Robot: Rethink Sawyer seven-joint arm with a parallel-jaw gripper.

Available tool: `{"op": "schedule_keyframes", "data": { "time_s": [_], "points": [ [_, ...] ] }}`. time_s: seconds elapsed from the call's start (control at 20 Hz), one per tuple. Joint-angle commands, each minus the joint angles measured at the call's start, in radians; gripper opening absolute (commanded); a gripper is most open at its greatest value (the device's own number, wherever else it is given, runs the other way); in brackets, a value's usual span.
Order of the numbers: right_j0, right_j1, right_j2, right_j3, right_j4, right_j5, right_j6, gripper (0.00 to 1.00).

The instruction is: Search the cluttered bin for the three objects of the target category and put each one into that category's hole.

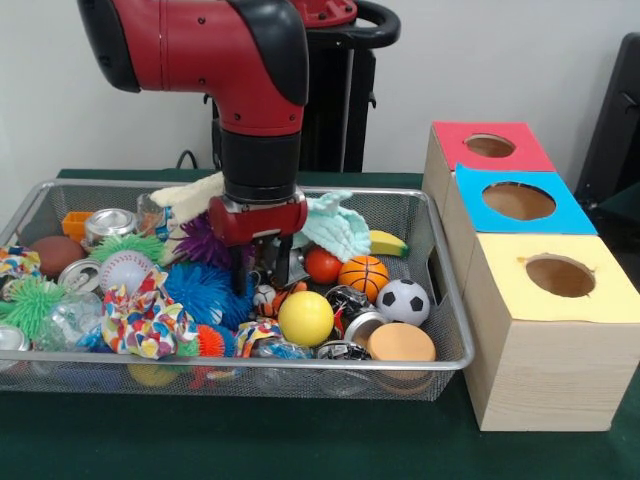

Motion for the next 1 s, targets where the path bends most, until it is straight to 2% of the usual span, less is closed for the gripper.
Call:
{"op": "schedule_keyframes", "data": {
  "time_s": [0.05, 1.0],
  "points": [
    [-0.030, 0.058, 0.054, -0.015, -0.028, -0.045, 0.090, 1.00],
    [-0.053, 0.099, 0.105, 0.030, -0.004, -0.051, 0.100, 1.00]
  ]
}}
